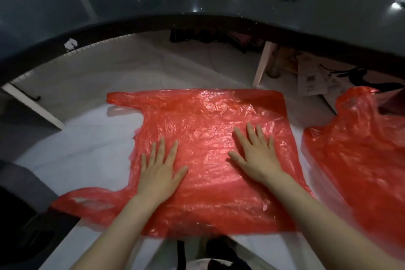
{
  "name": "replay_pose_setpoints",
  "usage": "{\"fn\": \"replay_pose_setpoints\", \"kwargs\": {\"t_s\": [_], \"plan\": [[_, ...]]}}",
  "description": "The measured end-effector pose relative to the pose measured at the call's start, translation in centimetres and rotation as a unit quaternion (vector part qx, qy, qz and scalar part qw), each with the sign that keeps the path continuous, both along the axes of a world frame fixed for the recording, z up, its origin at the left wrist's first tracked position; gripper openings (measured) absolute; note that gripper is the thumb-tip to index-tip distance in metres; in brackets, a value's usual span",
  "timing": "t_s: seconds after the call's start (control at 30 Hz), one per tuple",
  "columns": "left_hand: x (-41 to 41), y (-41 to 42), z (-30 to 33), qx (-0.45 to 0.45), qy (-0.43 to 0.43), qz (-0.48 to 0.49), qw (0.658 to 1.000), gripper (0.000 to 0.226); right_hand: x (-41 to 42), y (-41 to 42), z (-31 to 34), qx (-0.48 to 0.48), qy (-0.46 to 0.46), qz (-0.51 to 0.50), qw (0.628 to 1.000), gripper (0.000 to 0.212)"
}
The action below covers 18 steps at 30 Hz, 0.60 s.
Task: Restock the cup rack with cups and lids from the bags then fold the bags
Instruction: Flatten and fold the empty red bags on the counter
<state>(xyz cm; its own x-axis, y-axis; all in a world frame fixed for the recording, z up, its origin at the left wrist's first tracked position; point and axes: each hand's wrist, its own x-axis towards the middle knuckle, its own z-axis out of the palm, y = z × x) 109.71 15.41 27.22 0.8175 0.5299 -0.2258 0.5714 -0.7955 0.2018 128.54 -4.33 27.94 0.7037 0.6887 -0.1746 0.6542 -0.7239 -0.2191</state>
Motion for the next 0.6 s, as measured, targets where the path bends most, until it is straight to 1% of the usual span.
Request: {"fn": "replay_pose_setpoints", "kwargs": {"t_s": [0.1, 0.17, 0.27, 0.43, 0.5, 0.6], "plan": [[-0.9, -0.2, 1.3, 0.002, -0.103, 0.009, 0.995, 0.08, -1.6, -2.0, 2.1, 0.085, -0.046, -0.016, 0.995, 0.063], [-1.9, -0.5, 2.0, 0.003, -0.15, 0.022, 0.988, 0.077, -3.1, -4.1, 3.0, 0.121, -0.055, -0.03, 0.991, 0.059], [-3.5, -1.4, 2.4, -0.016, -0.174, 0.046, 0.984, 0.071, -5.3, -7.3, 3.0, 0.129, -0.033, -0.044, 0.99, 0.052], [-6.5, -1.9, 2.5, -0.019, -0.176, 0.065, 0.982, 0.065, -8.3, -11.6, 1.6, 0.136, -0.02, -0.105, 0.985, 0.046], [-7.5, -1.5, 2.7, -0.024, -0.186, 0.086, 0.978, 0.058, -8.9, -12.9, 1.1, 0.124, -0.008, -0.103, 0.987, 0.051], [-8.6, -1.1, 2.8, -0.042, -0.186, 0.108, 0.976, 0.052, -9.2, -14.3, -0.1, 0.043, 0.013, -0.051, 0.998, 0.074]]}}
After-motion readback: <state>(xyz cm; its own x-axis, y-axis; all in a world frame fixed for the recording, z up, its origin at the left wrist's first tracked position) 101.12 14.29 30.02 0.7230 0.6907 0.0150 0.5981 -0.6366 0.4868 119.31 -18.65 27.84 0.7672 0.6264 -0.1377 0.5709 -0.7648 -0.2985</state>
